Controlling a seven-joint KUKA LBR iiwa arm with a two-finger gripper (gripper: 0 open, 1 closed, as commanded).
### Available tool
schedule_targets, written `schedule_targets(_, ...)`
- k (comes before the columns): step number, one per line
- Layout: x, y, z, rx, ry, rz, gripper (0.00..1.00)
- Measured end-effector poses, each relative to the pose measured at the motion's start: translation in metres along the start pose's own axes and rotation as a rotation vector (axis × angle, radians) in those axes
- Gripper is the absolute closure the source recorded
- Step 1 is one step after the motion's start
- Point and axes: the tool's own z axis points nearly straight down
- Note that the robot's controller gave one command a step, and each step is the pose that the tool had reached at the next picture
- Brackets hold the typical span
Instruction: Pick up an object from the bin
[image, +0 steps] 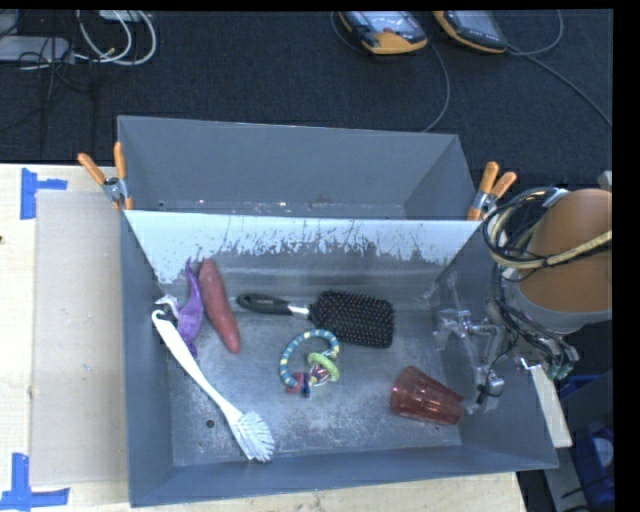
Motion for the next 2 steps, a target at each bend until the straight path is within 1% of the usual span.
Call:
schedule_targets(1, 0.011, 0.003, 0.007, 0.000, -0.003, 0.035, 0.00)
schedule_targets(2, 0.014, 0.003, 0.094, -0.002, 0.004, -0.030, 0.00)
